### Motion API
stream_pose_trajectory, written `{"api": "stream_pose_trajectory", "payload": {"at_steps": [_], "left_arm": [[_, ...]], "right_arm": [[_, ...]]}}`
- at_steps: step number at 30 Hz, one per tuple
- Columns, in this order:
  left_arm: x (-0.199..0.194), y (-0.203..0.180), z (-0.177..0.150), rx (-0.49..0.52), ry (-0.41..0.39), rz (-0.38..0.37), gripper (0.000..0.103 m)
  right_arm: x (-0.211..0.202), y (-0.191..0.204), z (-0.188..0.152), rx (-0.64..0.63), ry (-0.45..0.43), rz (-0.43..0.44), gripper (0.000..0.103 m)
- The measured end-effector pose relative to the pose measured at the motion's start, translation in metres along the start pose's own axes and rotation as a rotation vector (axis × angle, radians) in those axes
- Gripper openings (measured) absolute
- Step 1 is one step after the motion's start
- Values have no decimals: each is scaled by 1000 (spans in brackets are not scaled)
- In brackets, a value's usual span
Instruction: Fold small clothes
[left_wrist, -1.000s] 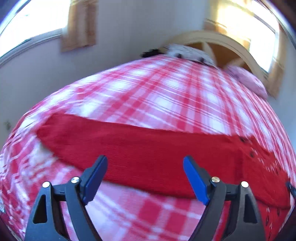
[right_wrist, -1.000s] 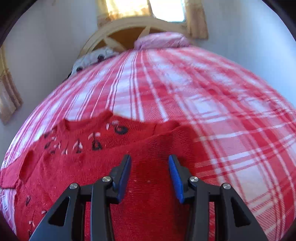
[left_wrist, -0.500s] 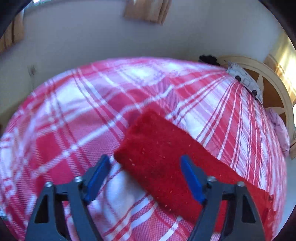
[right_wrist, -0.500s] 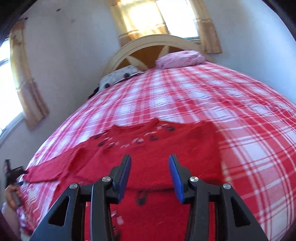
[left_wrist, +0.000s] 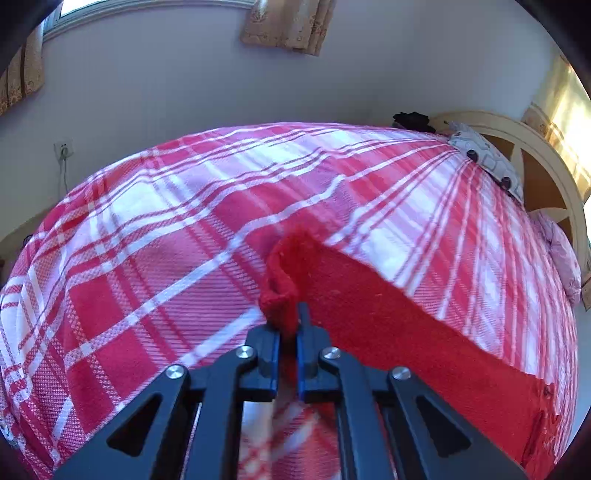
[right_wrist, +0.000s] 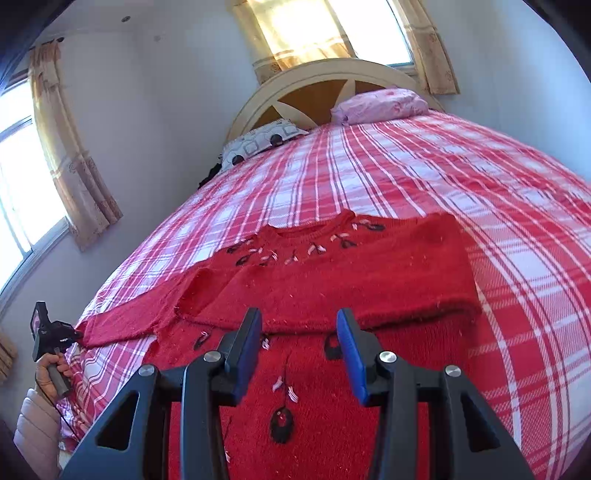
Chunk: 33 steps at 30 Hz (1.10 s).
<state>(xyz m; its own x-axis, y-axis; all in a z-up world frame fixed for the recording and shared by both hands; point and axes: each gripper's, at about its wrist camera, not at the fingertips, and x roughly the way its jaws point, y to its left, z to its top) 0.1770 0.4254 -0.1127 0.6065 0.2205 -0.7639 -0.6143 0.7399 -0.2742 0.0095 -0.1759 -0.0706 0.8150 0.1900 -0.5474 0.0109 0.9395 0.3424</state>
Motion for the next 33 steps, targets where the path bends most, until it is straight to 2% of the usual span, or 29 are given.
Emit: {"api": "stream_pose_trajectory", "payload": {"at_steps": [7,10,14,16,17,21,25,29,33], "left_arm": [[-36,-60,6,96,-69,-31,6],[-57,-105,-5,178,-82,-94,6],[-97,-181,-36,330,-127,-210,6],[-120,-218,-56,393,-144,-291,6],[-133,-241,-71,435,-157,-335,6],[-159,-296,-123,548,-173,-431,6],[-157,-332,-174,640,-113,-488,6],[-144,-353,-224,754,-82,-475,7],[-121,-350,-249,828,70,-475,16]], "right_arm": [[-1,-33,-3,131,12,-21,44],[3,-49,-6,192,28,-25,44],[0,-60,-9,220,30,-24,44],[-4,-63,-9,223,20,-27,44],[-6,-65,-8,225,15,-26,44],[-15,-70,-9,217,-1,-31,44],[-18,-77,-11,236,-4,-38,44],[-17,-72,-11,221,0,-25,44],[-14,-63,-12,198,11,16,46]]}}
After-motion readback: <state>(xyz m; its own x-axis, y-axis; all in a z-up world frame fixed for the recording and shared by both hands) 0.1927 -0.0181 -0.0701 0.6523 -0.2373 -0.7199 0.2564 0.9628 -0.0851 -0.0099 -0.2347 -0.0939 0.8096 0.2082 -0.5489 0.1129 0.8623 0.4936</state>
